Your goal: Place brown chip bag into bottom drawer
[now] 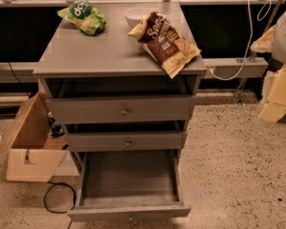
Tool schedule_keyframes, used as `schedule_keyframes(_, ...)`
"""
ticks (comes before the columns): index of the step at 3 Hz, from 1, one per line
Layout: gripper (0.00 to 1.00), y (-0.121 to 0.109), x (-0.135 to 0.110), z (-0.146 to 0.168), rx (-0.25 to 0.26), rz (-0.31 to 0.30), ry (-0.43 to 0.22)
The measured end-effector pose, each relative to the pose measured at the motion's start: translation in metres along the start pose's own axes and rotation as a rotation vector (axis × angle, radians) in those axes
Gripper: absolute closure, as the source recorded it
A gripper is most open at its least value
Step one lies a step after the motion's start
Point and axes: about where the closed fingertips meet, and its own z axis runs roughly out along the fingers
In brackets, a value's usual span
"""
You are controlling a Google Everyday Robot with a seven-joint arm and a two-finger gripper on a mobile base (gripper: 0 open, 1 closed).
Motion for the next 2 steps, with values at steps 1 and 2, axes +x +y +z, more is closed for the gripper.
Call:
schedule_keyframes(1, 0.0, 0.0, 0.0, 0.0, 0.0, 0.0, 0.0)
schedule_keyframes(2, 0.0, -0.028, -0.013, 0.013, 0.031, 0.037, -0.053)
